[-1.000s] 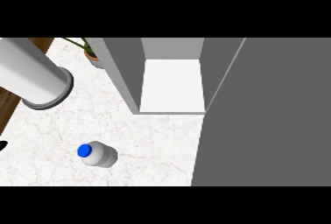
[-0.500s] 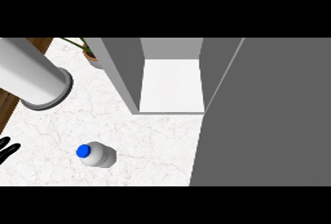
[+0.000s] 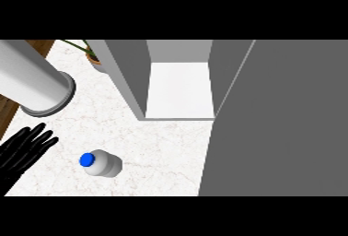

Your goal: Pick up the bottled water, place it into the cabinet and close the cabinet

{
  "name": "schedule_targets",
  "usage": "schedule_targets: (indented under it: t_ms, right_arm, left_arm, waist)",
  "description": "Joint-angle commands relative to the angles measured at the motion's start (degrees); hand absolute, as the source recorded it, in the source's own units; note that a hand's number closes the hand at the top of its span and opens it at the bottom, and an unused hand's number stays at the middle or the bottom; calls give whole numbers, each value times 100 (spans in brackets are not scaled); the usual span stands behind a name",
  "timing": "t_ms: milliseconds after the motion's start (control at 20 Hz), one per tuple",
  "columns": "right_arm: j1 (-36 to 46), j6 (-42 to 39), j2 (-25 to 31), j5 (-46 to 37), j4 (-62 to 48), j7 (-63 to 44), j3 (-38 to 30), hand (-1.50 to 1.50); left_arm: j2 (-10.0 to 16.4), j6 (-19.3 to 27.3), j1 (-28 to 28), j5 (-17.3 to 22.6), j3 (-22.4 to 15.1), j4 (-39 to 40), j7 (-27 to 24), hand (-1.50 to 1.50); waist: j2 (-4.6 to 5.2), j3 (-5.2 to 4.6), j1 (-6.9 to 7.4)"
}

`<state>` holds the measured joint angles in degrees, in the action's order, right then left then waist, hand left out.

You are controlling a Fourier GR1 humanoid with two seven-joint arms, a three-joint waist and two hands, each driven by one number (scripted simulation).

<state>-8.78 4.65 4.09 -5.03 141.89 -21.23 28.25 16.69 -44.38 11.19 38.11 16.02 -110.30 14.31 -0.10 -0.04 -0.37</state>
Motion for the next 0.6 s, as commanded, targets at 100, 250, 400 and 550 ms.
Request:
schedule_targets:
  t_ms: [100, 250, 400, 550]
  right_arm:
    - [-51, 82, 152, -273, 602, -220, -43, -150]
    - [42, 228, 176, -564, 642, -406, 88, -150]
    - [418, 174, 181, -246, 303, -379, -249, -150]
    - [362, 252, 181, -371, 230, -263, -17, -150]
  left_arm:
    - [-286, -517, -348, -1101, 131, 1187, -598, -150]
    - [-404, -560, -568, -1687, -7, 1495, -795, -150]
    - [-452, -776, -827, -2363, 173, 2352, -1507, -150]
    - [-409, -880, -894, -2941, 212, 3006, -2117, -150]
  waist:
    - [5, 0, -9]
    - [3, -3, -15]
    - [17, -4, 0]
    - [14, -4, -9]
